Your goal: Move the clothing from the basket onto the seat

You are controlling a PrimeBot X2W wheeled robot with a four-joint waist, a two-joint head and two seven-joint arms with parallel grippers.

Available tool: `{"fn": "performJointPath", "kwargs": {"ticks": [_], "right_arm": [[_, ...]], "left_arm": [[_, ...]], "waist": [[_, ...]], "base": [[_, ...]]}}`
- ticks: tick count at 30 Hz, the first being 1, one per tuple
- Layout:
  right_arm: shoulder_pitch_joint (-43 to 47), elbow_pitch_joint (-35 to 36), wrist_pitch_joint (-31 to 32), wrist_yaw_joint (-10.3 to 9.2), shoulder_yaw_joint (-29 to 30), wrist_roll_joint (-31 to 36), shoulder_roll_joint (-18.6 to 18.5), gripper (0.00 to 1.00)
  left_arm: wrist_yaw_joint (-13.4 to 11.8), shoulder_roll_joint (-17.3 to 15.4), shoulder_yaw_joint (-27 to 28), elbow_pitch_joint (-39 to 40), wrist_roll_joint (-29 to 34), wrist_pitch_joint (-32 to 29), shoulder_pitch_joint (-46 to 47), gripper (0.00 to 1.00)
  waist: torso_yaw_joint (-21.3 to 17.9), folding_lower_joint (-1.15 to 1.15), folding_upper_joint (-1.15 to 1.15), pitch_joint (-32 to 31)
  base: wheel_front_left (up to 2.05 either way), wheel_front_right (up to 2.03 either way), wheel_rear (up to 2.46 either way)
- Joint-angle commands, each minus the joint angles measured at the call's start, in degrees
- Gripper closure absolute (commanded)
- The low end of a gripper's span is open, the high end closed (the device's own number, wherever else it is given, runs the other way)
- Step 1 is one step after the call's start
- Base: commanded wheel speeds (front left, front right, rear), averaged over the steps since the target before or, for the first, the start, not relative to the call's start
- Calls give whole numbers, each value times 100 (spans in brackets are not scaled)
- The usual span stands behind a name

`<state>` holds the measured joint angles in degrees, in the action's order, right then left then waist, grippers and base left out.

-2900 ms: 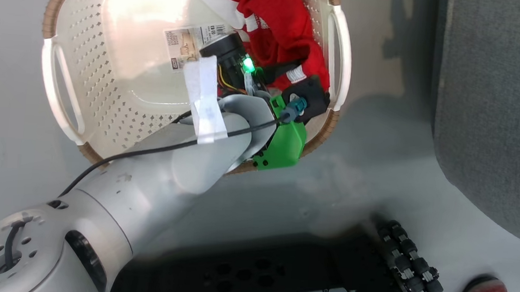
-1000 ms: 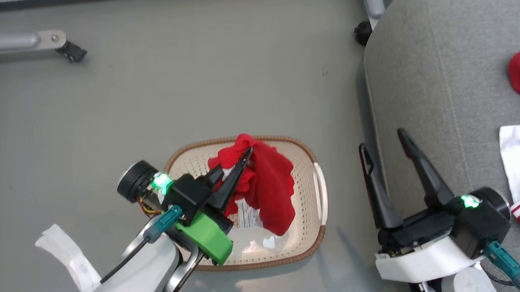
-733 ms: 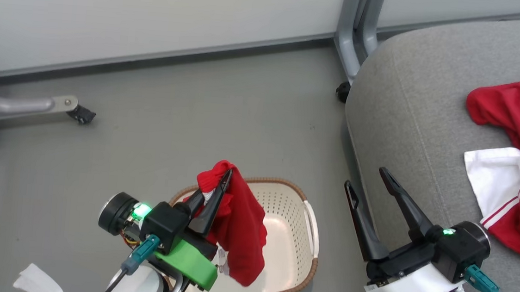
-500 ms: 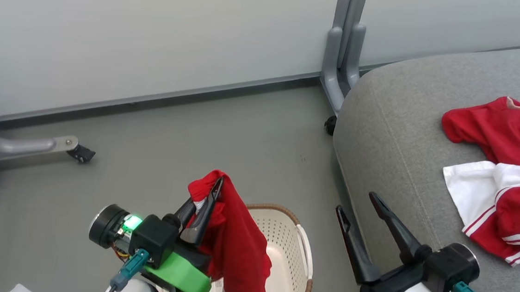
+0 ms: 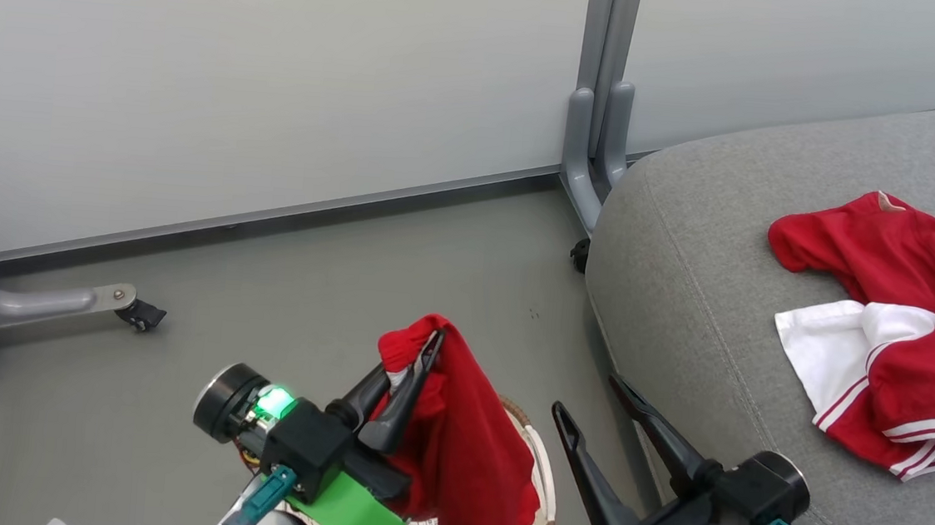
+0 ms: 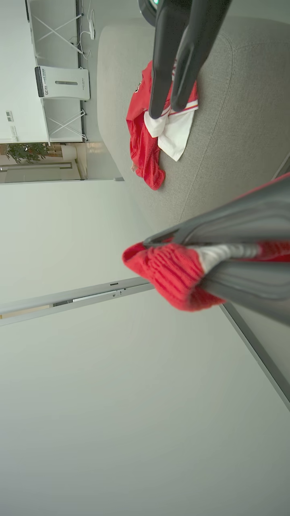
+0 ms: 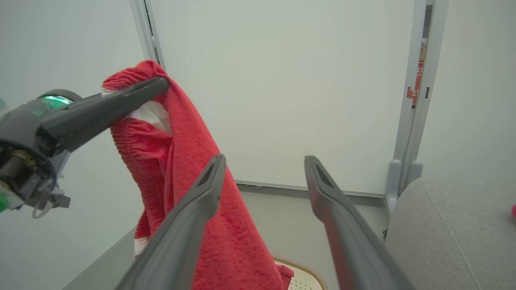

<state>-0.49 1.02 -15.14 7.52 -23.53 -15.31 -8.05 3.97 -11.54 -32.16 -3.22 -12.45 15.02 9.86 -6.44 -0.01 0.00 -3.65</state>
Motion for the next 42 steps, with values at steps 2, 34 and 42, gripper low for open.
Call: {"fn": "performJointPath", "kwargs": {"ticks": [2, 34, 42], "right_arm": [[-162, -37, 0, -6, -148, -59, 36, 0], [-441, -1307, 0, -6, -741, -630, 11, 100], [-501, -1235, 0, -6, -814, -716, -64, 100]], "left_arm": [[70, 62, -131, 27, 93, 19, 193, 100], [257, 313, -1165, 679, -200, -515, 884, 100], [193, 314, -1178, 530, -254, -615, 893, 100]], "waist": [[2, 1, 0, 17], [1, 1, 0, 273], [6, 1, 0, 323]], "base": [[0, 0, 0], [0, 0, 0], [0, 0, 0]]}}
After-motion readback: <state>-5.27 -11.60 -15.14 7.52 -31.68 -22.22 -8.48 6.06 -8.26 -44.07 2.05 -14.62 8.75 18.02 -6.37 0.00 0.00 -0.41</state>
